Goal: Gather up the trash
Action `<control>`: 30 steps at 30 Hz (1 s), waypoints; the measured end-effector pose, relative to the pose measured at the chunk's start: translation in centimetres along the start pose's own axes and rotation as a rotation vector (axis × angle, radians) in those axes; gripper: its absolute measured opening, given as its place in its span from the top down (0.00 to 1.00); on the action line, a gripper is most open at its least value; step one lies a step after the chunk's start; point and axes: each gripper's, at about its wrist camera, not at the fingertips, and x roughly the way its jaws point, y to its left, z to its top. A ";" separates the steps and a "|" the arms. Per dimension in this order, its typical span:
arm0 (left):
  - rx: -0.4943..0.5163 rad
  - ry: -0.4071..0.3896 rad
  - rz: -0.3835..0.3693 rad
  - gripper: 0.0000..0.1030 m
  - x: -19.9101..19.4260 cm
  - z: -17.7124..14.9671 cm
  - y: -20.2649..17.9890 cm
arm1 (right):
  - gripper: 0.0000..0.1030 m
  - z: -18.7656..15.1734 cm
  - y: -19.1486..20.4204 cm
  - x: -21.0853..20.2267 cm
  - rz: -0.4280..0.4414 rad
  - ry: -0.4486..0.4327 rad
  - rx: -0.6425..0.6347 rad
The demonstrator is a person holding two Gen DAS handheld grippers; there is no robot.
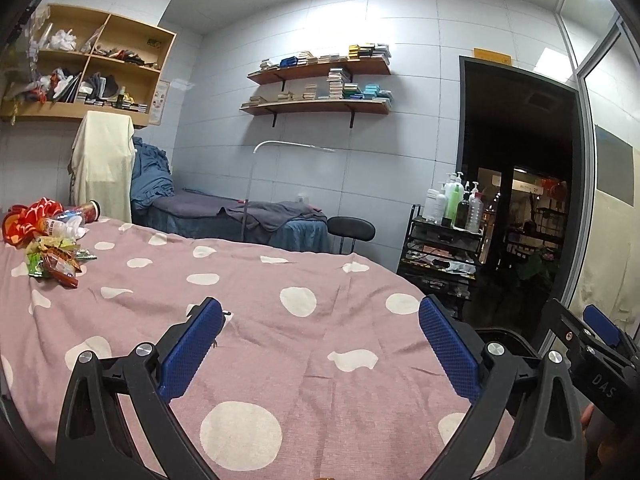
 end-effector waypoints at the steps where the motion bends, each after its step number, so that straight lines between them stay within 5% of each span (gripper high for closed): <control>1: 0.001 0.001 -0.001 0.05 0.0 -0.1 0.0 | 0.05 0.0 0.0 0.0 -0.003 -0.001 -0.003; 30: 0.002 0.000 0.004 0.05 -0.2 -0.2 0.0 | 0.05 -0.2 -0.5 0.5 -0.007 0.015 0.004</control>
